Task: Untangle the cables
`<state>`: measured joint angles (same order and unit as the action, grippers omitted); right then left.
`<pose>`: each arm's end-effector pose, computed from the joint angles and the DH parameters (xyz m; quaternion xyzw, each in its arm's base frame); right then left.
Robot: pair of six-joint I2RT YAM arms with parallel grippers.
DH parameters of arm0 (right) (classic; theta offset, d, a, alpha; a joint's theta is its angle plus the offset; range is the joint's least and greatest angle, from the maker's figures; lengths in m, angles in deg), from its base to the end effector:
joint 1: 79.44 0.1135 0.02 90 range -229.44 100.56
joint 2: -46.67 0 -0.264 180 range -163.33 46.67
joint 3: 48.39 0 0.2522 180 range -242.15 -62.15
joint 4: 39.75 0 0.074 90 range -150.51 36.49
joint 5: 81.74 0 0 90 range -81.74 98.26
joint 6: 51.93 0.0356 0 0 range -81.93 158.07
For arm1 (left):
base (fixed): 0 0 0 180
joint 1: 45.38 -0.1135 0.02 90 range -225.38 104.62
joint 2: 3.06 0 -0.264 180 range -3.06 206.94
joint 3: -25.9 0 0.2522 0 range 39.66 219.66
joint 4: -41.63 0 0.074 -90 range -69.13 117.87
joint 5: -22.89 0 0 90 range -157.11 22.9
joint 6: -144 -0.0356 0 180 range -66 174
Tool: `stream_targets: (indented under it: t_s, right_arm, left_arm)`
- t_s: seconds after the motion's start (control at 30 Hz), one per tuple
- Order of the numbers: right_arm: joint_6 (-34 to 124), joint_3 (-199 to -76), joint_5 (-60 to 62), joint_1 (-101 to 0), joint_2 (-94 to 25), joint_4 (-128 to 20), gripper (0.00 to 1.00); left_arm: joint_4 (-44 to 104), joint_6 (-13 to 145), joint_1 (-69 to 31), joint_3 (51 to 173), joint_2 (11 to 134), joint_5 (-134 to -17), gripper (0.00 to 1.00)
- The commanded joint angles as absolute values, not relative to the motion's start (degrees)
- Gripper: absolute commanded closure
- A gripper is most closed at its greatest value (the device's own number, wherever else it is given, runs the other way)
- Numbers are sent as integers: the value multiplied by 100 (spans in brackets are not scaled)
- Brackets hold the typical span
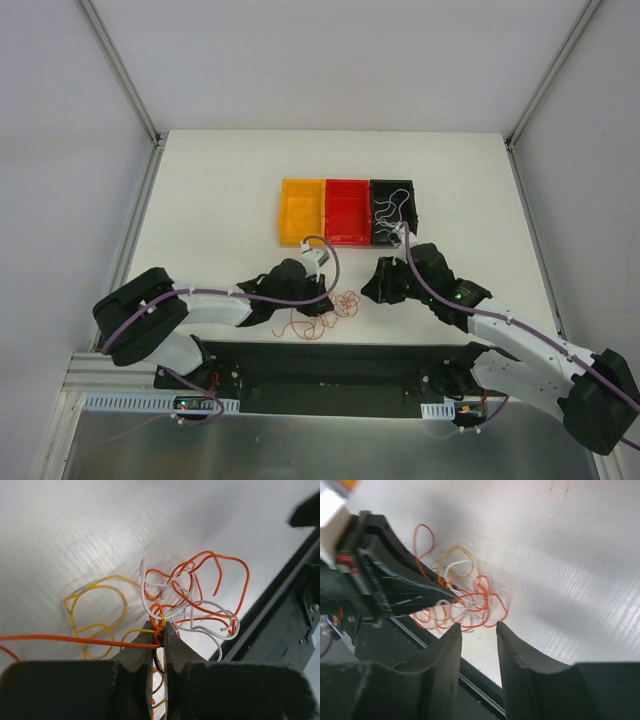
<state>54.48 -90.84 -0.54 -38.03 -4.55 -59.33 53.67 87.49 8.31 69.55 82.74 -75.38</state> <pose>0.1464 0.1364 0.2290 -0.2237 0.8274 0.3047 0.4154 0.1629 -0.2304 0.1527 0.1870 0.8445 -0.3885 0.3175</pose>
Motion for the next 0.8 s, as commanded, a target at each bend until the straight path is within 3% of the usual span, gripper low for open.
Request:
stream_targets:
  t_s: [0.0,0.1,0.17,0.57,0.63,0.77]
  right_arm:
    - [5135,-9335,-598,-3699,-791,-5825,56]
    - [5169,-9405,-493,-3690,-905,-5685,40]
    - [5222,-9467,-440,-3682,-984,-5676,35]
    - [5767,-9037,-897,-3445,-1539,-4622,36]
    - [5750,-9001,-844,-3418,-1495,-4499,46]
    - [5802,-9027,-914,-3418,-1451,-4375,82]
  left_arm:
    - [7469,8459,894,6103,7569,-8116,100]
    - [7876,8327,955,6032,7656,-8397,100]
    - [7867,8152,1095,6067,7622,-8311,100]
    - [8008,7641,1439,5891,7217,-7826,100]
    - [8008,7615,1447,5926,7261,-7914,100]
    - [8034,7641,1439,5839,7138,-7748,100]
